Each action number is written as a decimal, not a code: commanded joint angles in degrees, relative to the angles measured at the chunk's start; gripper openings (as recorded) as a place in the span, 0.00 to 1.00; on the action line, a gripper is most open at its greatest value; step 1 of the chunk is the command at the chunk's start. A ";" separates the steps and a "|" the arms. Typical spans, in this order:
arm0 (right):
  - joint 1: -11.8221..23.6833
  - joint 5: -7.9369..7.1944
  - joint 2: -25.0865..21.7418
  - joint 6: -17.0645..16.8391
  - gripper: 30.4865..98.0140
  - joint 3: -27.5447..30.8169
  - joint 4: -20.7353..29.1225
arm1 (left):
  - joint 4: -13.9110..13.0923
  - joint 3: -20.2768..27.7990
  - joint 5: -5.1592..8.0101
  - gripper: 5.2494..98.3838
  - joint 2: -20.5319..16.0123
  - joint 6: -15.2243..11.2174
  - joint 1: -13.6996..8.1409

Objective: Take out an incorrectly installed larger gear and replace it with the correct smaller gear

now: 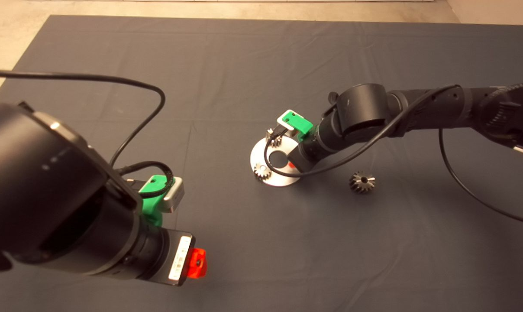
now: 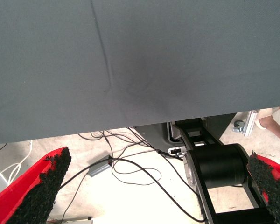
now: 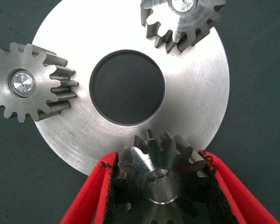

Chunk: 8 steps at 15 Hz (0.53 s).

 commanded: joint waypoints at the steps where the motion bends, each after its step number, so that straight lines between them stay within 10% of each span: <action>1: 1.40 -0.09 -0.20 0.09 0.16 0.13 -1.98 | -1.36 0.85 7.55 1.00 0.05 -0.20 -0.84; 8: 1.40 -0.53 -0.46 0.18 0.16 0.31 -1.98 | -1.36 0.94 7.55 1.00 0.05 -0.20 -0.82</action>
